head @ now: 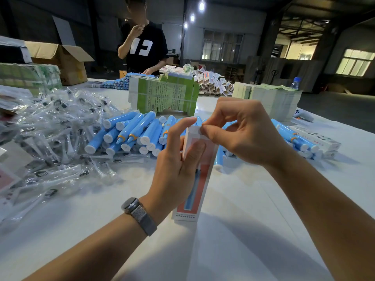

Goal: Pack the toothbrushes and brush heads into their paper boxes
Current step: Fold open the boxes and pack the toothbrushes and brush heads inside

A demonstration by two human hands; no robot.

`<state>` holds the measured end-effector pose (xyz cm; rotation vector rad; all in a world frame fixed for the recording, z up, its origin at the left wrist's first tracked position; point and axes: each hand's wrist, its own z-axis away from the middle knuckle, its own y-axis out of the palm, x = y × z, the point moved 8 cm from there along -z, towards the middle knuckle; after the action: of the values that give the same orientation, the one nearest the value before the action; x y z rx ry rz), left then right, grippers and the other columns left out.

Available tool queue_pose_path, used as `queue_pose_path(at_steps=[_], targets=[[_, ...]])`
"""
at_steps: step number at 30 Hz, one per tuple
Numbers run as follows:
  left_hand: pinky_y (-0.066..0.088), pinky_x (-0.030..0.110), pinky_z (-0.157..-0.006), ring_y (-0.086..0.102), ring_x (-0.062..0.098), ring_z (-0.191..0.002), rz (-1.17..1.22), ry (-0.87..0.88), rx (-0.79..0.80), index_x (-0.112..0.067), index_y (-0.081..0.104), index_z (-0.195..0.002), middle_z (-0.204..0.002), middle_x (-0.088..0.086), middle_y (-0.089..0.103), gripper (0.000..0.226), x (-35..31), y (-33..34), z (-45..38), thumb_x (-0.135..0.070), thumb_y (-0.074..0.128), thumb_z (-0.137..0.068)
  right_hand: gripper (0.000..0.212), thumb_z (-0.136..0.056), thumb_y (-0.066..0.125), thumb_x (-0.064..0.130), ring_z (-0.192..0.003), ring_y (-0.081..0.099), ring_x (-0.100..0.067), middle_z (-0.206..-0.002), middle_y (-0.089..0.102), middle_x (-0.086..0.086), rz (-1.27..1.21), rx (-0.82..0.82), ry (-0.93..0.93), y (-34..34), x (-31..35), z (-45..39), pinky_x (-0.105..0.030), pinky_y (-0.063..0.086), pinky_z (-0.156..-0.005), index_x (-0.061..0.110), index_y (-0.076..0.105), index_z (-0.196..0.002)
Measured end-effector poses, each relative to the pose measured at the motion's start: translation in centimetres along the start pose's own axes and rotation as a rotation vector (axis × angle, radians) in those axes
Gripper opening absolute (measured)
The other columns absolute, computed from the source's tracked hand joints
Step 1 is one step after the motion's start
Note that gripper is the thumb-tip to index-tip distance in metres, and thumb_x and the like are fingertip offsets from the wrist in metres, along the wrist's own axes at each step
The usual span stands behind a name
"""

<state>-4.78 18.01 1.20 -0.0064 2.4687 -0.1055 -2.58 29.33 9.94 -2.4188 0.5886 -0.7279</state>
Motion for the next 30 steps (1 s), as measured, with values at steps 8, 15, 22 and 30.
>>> queue_pose_path(at_steps=[8, 15, 22, 30], targets=[[0.047, 0.052, -0.052, 0.055, 0.036, -0.056, -0.068, 0.040, 0.009, -0.056, 0.038, -0.122, -0.073, 0.020, 0.059, 0.026, -0.3, 0.0, 0.1, -0.047, 0.044, -0.098, 0.011, -0.083, 0.073, 0.007, -0.068, 0.059, -0.006, -0.072, 0.057, 0.007, -0.030, 0.102, 0.043, -0.1, -0.4, -0.2, -0.018, 0.047, -0.060, 0.002, 0.070, -0.074], [0.053, 0.059, -0.061, 0.061, 0.045, -0.066, 0.059, -0.047, 0.005, -0.061, 0.039, -0.108, -0.088, 0.023, 0.063, 0.017, 0.4, -0.4, -0.1, -0.048, 0.042, -0.098, 0.011, -0.082, 0.076, 0.015, -0.080, 0.058, -0.010, -0.087, 0.055, -0.005, -0.174, 0.083, 0.064, 1.2, -1.8, 0.5, -0.043, 0.053, -0.057, 0.011, 0.071, -0.092], [0.049, 0.069, -0.060, 0.053, 0.056, -0.066, 0.192, -0.134, 0.024, -0.049, 0.046, -0.097, -0.084, 0.036, 0.054, 0.006, 0.4, -0.2, -0.7, -0.044, 0.047, -0.095, 0.011, -0.085, 0.070, 0.003, -0.086, 0.055, -0.015, -0.091, 0.054, -0.006, -0.288, 0.048, 0.037, 1.9, -2.5, 0.5, -0.031, 0.049, -0.073, 0.011, 0.069, -0.091], [0.048, 0.065, -0.064, 0.056, 0.050, -0.071, 0.149, -0.124, -0.034, -0.048, 0.047, -0.086, -0.085, 0.029, 0.054, 0.023, -0.3, -0.7, -0.9, -0.029, 0.048, -0.097, 0.007, -0.091, 0.065, 0.004, -0.087, 0.055, -0.015, -0.092, 0.052, -0.006, -0.268, -0.030, 0.053, 2.4, -2.6, 0.9, -0.053, 0.052, -0.063, 0.008, 0.070, -0.091]])
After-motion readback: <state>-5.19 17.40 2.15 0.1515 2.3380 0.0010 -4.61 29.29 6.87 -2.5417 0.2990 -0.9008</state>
